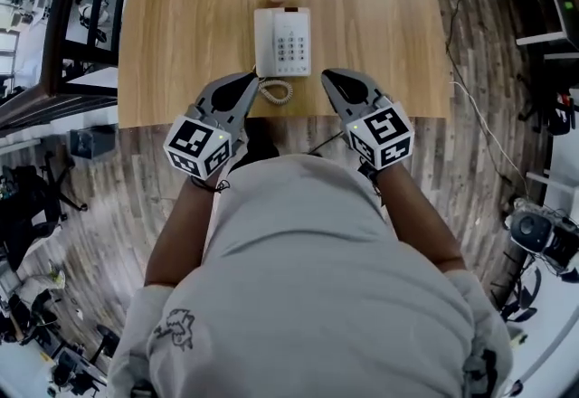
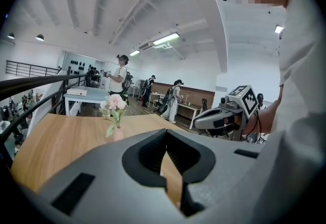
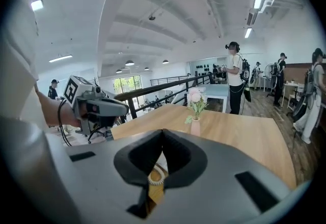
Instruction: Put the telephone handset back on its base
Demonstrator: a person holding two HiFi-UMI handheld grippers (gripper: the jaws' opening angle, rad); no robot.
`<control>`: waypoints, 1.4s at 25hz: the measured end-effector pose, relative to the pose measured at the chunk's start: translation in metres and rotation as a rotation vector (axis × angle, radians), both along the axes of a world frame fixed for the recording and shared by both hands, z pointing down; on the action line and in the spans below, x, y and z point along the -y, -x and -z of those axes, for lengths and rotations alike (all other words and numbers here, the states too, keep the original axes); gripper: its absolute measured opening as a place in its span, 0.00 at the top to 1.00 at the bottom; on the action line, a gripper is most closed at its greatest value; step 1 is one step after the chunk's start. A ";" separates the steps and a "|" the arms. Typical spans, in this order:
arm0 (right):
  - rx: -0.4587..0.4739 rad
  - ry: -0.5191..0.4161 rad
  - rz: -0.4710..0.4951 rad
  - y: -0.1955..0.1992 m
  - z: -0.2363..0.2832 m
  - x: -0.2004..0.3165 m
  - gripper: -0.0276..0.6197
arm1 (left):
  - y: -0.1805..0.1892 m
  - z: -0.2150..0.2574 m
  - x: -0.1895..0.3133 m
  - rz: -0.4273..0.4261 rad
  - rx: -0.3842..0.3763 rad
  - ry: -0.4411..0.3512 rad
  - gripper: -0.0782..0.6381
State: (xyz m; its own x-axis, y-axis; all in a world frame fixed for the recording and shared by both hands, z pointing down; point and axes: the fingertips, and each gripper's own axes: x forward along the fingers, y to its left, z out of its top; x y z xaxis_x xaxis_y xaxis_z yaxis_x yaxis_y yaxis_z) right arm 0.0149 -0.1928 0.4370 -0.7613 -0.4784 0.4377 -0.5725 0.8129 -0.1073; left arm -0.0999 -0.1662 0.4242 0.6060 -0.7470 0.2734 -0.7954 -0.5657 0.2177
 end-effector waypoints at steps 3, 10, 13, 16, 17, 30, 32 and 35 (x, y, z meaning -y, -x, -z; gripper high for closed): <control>0.029 -0.017 0.035 -0.027 0.011 -0.024 0.95 | -0.026 0.006 -0.023 0.032 -0.001 -0.015 0.88; 0.062 -0.061 0.102 -0.080 0.026 -0.070 0.95 | -0.077 0.020 -0.080 0.097 -0.025 -0.045 0.88; 0.063 -0.058 0.118 -0.095 0.028 -0.086 0.95 | -0.090 0.032 -0.096 0.125 -0.064 -0.050 0.88; 0.078 -0.059 0.127 -0.099 0.032 -0.099 0.95 | -0.100 0.044 -0.111 0.120 -0.058 -0.064 0.88; 0.085 -0.061 0.127 -0.099 0.033 -0.103 0.95 | -0.101 0.047 -0.116 0.115 -0.051 -0.068 0.88; 0.157 -0.097 0.079 -0.075 0.055 -0.152 0.95 | -0.067 0.067 -0.167 0.046 0.000 -0.085 0.88; 0.156 -0.102 0.068 -0.067 0.056 -0.161 0.95 | -0.057 0.070 -0.175 0.034 0.000 -0.093 0.88; 0.158 -0.094 0.052 -0.053 0.058 -0.176 0.95 | -0.041 0.075 -0.189 0.019 -0.004 -0.097 0.88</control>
State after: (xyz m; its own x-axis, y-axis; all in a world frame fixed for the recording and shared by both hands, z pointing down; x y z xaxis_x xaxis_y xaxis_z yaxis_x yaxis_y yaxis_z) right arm 0.0683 -0.0167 0.3795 -0.8420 -0.4695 0.2658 -0.5111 0.8519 -0.1143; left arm -0.0593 0.0233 0.3496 0.5922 -0.7814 0.1968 -0.8056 -0.5687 0.1660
